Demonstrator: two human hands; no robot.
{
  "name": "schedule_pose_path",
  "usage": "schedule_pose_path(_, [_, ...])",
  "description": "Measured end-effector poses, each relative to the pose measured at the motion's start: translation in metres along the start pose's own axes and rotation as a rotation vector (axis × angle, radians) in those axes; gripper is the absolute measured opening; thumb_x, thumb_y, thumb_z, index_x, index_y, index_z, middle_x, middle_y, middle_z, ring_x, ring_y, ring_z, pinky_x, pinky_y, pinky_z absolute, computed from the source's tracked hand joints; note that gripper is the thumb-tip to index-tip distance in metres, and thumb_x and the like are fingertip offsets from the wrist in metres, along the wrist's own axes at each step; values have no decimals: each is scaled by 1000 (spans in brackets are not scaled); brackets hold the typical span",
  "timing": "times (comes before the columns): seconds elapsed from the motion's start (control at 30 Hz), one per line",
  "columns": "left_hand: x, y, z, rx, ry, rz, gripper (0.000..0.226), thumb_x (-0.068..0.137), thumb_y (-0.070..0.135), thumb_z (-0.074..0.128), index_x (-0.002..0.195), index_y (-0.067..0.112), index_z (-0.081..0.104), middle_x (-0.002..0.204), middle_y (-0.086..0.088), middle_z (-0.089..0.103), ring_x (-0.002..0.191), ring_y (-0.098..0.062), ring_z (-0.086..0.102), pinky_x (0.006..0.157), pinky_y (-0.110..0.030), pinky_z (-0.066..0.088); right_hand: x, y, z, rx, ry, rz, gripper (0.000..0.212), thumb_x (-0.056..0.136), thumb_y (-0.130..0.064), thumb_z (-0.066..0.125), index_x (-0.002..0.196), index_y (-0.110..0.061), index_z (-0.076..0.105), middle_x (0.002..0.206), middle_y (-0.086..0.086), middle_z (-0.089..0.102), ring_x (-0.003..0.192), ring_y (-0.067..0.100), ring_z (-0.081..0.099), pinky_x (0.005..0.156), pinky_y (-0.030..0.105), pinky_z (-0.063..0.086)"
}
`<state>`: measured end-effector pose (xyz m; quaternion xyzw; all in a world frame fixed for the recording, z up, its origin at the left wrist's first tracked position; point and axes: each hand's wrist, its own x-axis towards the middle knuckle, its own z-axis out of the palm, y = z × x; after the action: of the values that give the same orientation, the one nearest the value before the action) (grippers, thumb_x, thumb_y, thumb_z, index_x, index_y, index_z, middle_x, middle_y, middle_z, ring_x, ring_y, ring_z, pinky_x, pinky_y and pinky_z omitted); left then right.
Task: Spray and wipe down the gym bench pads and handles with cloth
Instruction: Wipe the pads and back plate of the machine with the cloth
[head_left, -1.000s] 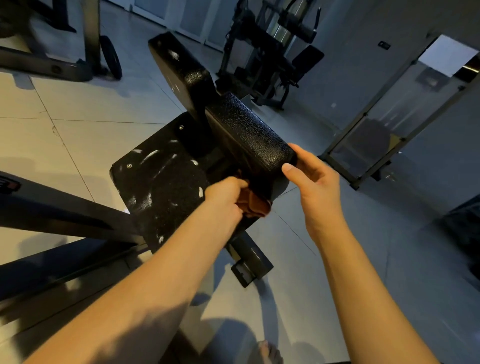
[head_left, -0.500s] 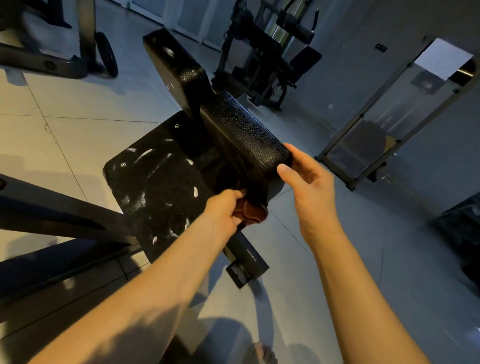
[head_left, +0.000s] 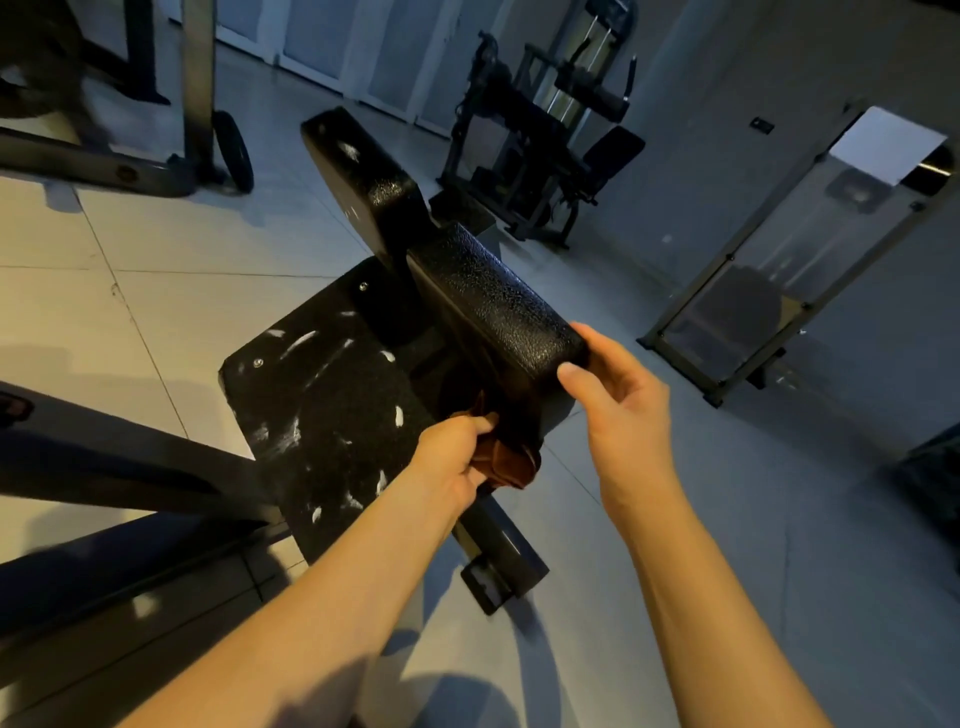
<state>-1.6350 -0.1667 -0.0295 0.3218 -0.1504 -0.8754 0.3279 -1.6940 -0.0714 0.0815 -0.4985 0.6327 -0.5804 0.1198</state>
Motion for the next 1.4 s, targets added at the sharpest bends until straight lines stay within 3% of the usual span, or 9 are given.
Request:
schedule_pose_path(0.17, [-11,64,0,-5,43,97,10,90,0,60,94,8,65,76,-9,70,70,-23,68,65,-36,59,3,2,2,0,22,-6,38,93,5,62,121,-18,71,111,-8,75,107,2,67,91,18,53])
schedule_pose_path(0.3, [-25,102,-16,-38,-17,196,24,85,9,67,109,11,67,103,-13,75,92,-26,75,72,-42,64,4,3,5,-19,40,-13,38,92,4,62,119,-21,73,111,-7,75,108,3,67,97,22,53])
schedule_pose_path(0.53, [-4,35,-2,80,95,114,28,89,1,69,118,4,67,84,-8,71,58,-16,70,45,-28,55,3,1,4,9,40,8,38,91,6,61,121,-15,73,106,-10,75,102,-2,67,86,14,52])
schedule_pose_path(0.9, [-70,121,-4,14,99,473,16,83,17,71,97,13,65,90,-6,72,80,-20,73,55,-30,59,4,0,7,4,62,-10,39,90,7,61,118,-17,73,105,-8,74,99,-5,66,85,11,50])
schedule_pose_path(1.0, [-61,97,-8,62,235,430,15,81,13,75,94,13,67,82,-4,72,68,-19,71,55,-32,59,2,-3,7,10,59,14,39,91,7,60,116,-20,73,102,-12,73,93,-9,66,79,8,49])
schedule_pose_path(1.07, [-52,70,-10,125,262,380,10,82,7,74,85,13,67,79,-6,71,69,-20,69,70,-39,62,2,-2,6,7,53,19,39,91,6,61,118,-19,74,105,-10,74,97,-6,67,81,10,50])
schedule_pose_path(1.13, [-46,50,-7,190,215,350,15,83,2,74,76,14,68,71,-6,71,68,-22,69,77,-42,59,2,-1,5,-21,52,14,38,92,3,61,120,-20,74,108,-10,74,101,-4,66,83,11,51])
schedule_pose_path(1.27, [-49,49,6,222,94,282,13,84,0,72,84,12,72,71,-5,74,61,-18,71,56,-31,59,2,0,6,-32,54,-4,38,93,4,60,124,-14,72,111,-5,73,101,-5,66,84,11,51])
schedule_pose_path(1.4, [-65,78,-5,146,41,282,9,80,8,69,87,13,68,78,-6,71,63,-21,68,68,-36,60,4,1,7,-16,70,-3,38,91,6,60,121,-14,73,109,-5,73,102,-2,66,87,14,51])
